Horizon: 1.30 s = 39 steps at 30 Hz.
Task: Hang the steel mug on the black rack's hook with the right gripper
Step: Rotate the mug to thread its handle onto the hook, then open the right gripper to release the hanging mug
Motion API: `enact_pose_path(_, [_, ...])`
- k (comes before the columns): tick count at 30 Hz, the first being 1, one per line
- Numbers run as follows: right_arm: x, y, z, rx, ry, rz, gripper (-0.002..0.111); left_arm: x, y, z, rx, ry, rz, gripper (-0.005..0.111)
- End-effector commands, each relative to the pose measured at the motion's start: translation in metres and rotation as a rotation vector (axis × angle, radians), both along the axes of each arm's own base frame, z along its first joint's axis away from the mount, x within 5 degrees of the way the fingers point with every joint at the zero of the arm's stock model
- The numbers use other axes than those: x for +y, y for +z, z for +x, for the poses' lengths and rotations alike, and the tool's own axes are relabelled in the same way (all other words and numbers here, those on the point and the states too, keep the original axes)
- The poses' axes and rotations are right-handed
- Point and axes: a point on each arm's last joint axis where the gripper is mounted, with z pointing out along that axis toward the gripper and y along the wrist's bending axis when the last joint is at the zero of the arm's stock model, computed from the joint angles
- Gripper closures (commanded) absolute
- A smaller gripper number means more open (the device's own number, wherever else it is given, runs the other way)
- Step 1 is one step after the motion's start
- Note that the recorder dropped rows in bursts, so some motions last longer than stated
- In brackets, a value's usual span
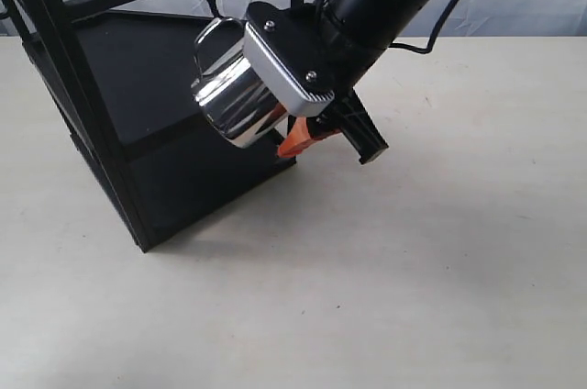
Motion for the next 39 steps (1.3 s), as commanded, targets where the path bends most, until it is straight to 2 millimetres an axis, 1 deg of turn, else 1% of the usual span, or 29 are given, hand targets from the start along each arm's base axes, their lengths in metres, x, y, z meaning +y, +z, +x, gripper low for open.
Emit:
enact_pose_path(1, [-0.003, -0.003, -0.002, 0.026, 0.013, -0.025, 0.063, 0.0, 0.001, 0.0, -0.006, -0.001, -0.001, 0.107])
enact_pose_path(7, [-0.003, 0.0, -0.004, 0.019, 0.012, -0.017, 0.063, 0.0, 0.001, 0.0, -0.006, -0.001, -0.001, 0.107])
enact_pose_path(15, [-0.005, 0.017, -0.006, -0.052, -0.011, 0.005, 0.063, 0.0, 0.001, 0.0, -0.006, -0.001, -0.001, 0.107])
enact_pose_path(24, [-0.006, 0.021, -0.007, -0.078, -0.018, 0.005, 0.063, 0.0, 0.001, 0.0, -0.006, -0.001, -0.001, 0.107])
enact_pose_path(26, [-0.007, 0.028, -0.009, -0.097, -0.02, 0.013, 0.063, 0.0, 0.001, 0.0, -0.006, -0.001, -0.001, 0.107])
enact_pose_path(30, [-0.015, 0.049, -0.017, -0.172, -0.033, 0.007, 0.063, 0.0, 0.001, 0.0, -0.006, -0.001, -0.001, 0.107])
enact_pose_path(32, [-0.021, 0.057, -0.021, -0.189, -0.076, -0.034, 0.063, 0.0, 0.001, 0.0, -0.006, -0.001, -0.001, 0.107])
enact_pose_path(33, [-0.027, 0.062, -0.025, -0.184, -0.128, -0.071, 0.063, 0.0, 0.001, 0.0, -0.006, -0.001, -0.001, 0.107])
enact_pose_path(35, [-0.036, 0.071, -0.031, -0.156, -0.227, -0.115, 0.067, 0.0, 0.001, 0.0, -0.006, -0.001, -0.001, 0.107])
enact_pose_path(37, [-0.043, 0.077, -0.037, -0.136, -0.301, -0.151, 0.077, 0.0, 0.001, 0.0, -0.006, -0.001, -0.001, 0.107])
enact_pose_path(38, [-0.046, 0.081, -0.041, -0.121, -0.337, -0.166, 0.085, 0.0, 0.001, 0.0, -0.006, -0.001, -0.001, 0.107])
enact_pose_path(39, [-0.05, 0.086, -0.047, -0.089, -0.385, -0.173, 0.099, 0.0, 0.001, 0.0, -0.006, -0.001, -0.001, 0.107])
